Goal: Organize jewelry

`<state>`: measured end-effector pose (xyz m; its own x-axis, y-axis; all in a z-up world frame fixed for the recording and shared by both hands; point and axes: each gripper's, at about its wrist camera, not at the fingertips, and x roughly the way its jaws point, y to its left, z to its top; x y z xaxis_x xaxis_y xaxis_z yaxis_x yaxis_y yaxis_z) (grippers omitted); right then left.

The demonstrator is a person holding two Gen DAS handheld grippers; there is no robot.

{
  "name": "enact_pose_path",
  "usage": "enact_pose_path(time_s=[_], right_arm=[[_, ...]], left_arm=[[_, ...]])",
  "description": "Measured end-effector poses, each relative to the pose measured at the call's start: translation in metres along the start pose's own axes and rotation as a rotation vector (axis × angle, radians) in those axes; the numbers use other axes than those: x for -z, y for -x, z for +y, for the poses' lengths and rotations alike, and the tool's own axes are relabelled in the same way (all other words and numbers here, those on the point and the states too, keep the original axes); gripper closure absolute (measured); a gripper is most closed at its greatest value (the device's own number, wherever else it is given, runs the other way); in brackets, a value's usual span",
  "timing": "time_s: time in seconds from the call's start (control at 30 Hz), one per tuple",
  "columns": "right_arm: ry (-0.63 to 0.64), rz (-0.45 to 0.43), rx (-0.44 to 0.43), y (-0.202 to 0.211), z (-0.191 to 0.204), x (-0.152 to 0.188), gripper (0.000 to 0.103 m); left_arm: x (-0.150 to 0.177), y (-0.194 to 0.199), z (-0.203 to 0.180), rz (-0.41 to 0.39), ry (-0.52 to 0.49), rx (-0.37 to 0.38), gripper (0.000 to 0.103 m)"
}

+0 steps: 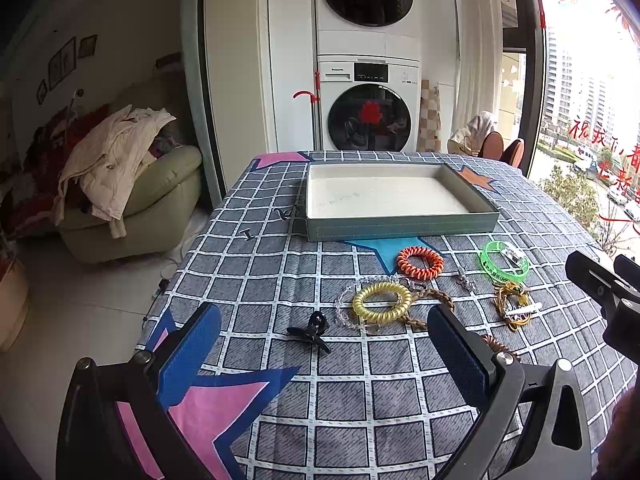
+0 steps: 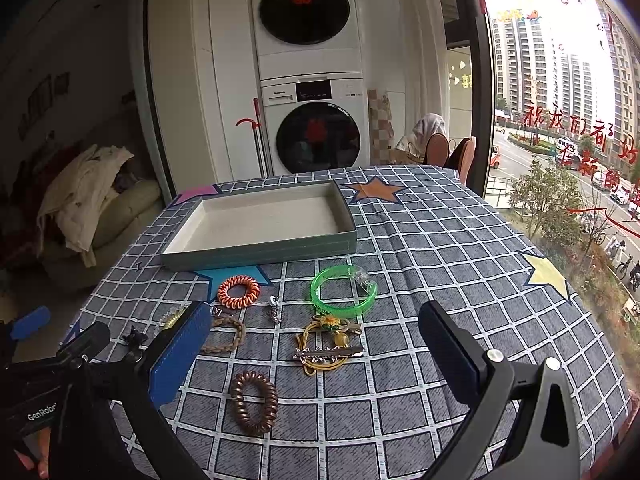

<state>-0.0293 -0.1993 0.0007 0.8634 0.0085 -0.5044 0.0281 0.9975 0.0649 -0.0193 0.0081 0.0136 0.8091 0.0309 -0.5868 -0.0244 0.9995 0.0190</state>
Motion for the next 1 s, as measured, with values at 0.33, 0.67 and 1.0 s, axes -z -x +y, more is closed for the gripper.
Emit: enact_pose_path(time_s=[0.33,0.67,1.0], right_arm=[[0.001,0.006,-0.002,0.000,0.002,-0.001,0.000],[0.015,0.020,0.003,-0.003,0.002,-0.002,0.000],[-0.019,0.116,0.015,-0.023,-0.019,-0.001,0.000]], left_arm=[[0.001,-0.001,0.001,0.003,-0.001,0.002,0.000],[0.000,-0.004,0.001,0.015,0.005,0.000,0.000],[0.006,-0.041,0.044,0.172,0.065,0.041,0.000]])
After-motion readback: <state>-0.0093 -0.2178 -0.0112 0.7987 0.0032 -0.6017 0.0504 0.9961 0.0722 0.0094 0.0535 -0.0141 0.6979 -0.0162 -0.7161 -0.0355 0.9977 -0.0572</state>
